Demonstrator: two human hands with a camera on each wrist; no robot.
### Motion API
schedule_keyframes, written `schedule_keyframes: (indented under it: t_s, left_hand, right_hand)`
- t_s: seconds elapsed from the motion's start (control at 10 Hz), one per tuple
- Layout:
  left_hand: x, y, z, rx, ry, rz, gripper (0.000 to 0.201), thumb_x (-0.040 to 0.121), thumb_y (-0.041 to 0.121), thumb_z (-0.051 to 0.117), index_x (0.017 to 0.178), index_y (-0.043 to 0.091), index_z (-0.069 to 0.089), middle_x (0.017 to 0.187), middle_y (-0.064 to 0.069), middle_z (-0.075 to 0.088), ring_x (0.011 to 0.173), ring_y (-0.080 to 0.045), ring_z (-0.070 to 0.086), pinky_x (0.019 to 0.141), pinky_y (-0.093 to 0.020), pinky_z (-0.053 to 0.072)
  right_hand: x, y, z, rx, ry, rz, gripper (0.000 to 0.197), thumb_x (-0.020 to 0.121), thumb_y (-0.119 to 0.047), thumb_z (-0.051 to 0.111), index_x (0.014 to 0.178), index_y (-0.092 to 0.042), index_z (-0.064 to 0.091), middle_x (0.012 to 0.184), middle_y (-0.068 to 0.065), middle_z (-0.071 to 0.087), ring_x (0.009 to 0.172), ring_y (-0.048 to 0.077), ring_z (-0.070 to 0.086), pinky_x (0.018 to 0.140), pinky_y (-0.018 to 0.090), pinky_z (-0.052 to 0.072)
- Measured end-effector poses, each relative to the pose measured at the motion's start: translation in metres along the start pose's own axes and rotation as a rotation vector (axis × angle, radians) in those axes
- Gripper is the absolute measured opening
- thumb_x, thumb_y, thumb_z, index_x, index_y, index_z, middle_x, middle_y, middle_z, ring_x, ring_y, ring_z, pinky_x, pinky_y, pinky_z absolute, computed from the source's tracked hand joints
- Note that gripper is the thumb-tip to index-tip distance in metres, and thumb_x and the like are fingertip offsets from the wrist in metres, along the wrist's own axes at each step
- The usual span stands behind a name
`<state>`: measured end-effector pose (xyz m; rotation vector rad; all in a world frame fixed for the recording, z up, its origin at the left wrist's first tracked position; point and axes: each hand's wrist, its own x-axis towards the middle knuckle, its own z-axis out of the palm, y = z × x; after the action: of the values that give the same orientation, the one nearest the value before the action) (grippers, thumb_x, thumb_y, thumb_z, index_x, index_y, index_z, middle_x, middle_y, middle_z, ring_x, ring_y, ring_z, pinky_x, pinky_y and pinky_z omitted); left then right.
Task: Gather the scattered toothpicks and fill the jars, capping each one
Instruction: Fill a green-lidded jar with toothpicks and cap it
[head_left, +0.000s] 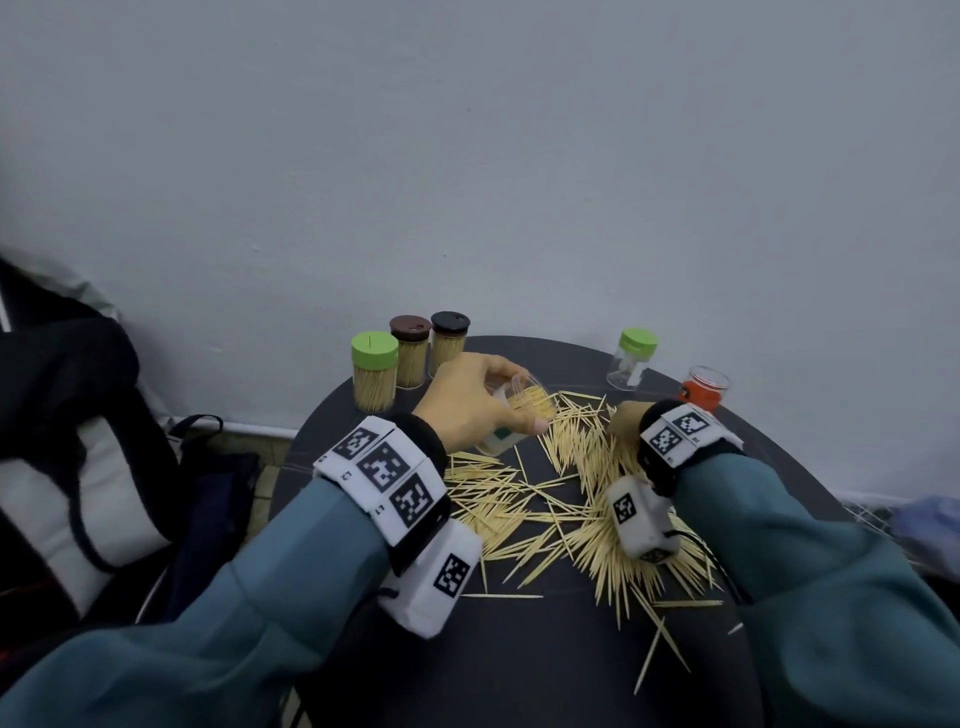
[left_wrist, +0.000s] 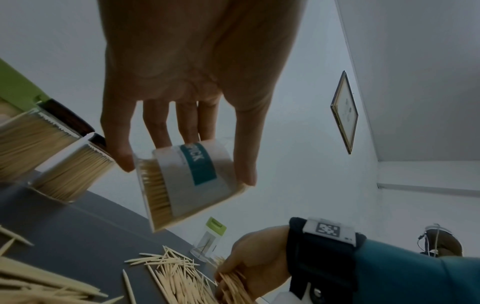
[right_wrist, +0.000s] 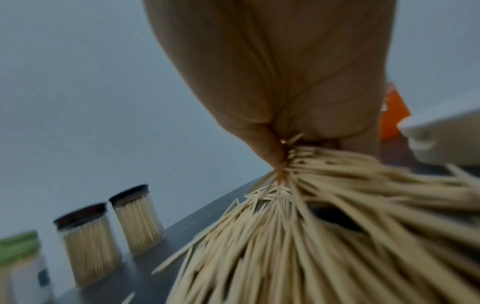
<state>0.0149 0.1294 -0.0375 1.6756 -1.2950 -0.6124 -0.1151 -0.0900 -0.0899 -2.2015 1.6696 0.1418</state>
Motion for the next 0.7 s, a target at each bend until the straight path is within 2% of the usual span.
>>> schedule_keyframes:
  t_s: [0.1, 0.2, 0.3, 0.4, 0.5, 0.6, 0.7]
  left_hand:
    - [-0.001, 0.001, 0.001, -0.005, -0.005, -0.002, 0.057, 0.068, 0.023, 0.082, 0.120, 0.014, 0.060, 0.116, 0.001, 0.063, 0.098, -0.010, 0.055, 0.076, -0.021, 0.043]
    - [-0.002, 0.004, 0.003, -0.004, -0.021, -0.003, 0.056, 0.068, 0.023, 0.081, 0.119, 0.015, 0.060, 0.115, 0.001, 0.063, 0.098, -0.011, 0.055, 0.071, -0.018, 0.044]
    - [-0.003, 0.007, 0.007, 0.006, -0.035, -0.011, 0.056, 0.068, 0.023, 0.081, 0.120, 0.015, 0.060, 0.112, 0.001, 0.062, 0.100, -0.013, 0.055, 0.079, -0.024, 0.045]
    - [-0.004, 0.007, 0.011, 0.019, -0.052, -0.008, 0.057, 0.068, 0.024, 0.081, 0.120, 0.016, 0.061, 0.111, 0.002, 0.062, 0.102, -0.014, 0.056, 0.079, -0.024, 0.045]
    - [-0.003, 0.006, 0.014, 0.027, -0.068, -0.006, 0.055, 0.068, 0.024, 0.081, 0.118, 0.017, 0.061, 0.113, 0.001, 0.062, 0.101, -0.013, 0.056, 0.080, -0.025, 0.046]
    - [-0.003, 0.004, 0.015, 0.025, -0.089, -0.007, 0.053, 0.068, 0.024, 0.081, 0.117, 0.018, 0.061, 0.110, 0.002, 0.062, 0.098, -0.013, 0.056, 0.077, -0.024, 0.047]
    - [-0.002, 0.002, 0.016, 0.016, -0.094, -0.012, 0.054, 0.068, 0.027, 0.081, 0.116, 0.018, 0.058, 0.111, 0.003, 0.060, 0.097, -0.010, 0.055, 0.074, -0.020, 0.045]
  right_hand:
    - [-0.028, -0.003, -0.006, 0.014, -0.036, -0.023, 0.039, 0.097, -0.008, 0.042, 0.134, 0.001, 0.043, 0.134, 0.016, 0.049, 0.125, 0.031, 0.046, 0.105, 0.032, 0.035]
    - [-0.049, 0.003, -0.007, 0.865, -0.096, 0.033, 0.044, 0.096, -0.005, 0.043, 0.138, 0.005, 0.035, 0.100, 0.012, 0.057, 0.089, 0.026, 0.057, 0.089, 0.029, 0.050]
    - [-0.052, 0.012, -0.007, 1.184, -0.162, 0.080, 0.030, 0.099, -0.001, 0.032, 0.127, 0.008, 0.037, 0.078, 0.010, 0.048, 0.068, 0.020, 0.050, 0.058, 0.029, 0.051]
    - [-0.065, 0.015, -0.010, 1.343, -0.190, 0.149, 0.007, 0.102, -0.006, 0.027, 0.106, -0.002, 0.032, 0.074, 0.011, 0.047, 0.066, 0.023, 0.052, 0.047, 0.035, 0.052]
    - [-0.061, 0.019, -0.005, 1.478, -0.179, 0.121, 0.016, 0.101, -0.002, 0.021, 0.094, -0.002, 0.036, 0.069, 0.010, 0.038, 0.061, 0.020, 0.042, 0.057, 0.036, 0.044]
    - [-0.063, 0.018, -0.001, 1.492, -0.113, 0.079, 0.028, 0.098, 0.005, 0.018, 0.083, -0.003, 0.040, 0.066, 0.007, 0.032, 0.058, 0.016, 0.034, 0.057, 0.030, 0.038]
    - [-0.065, 0.014, -0.002, 1.581, -0.086, 0.018, 0.029, 0.097, 0.005, 0.018, 0.079, -0.006, 0.037, 0.066, 0.006, 0.030, 0.058, 0.014, 0.031, 0.055, 0.026, 0.032]
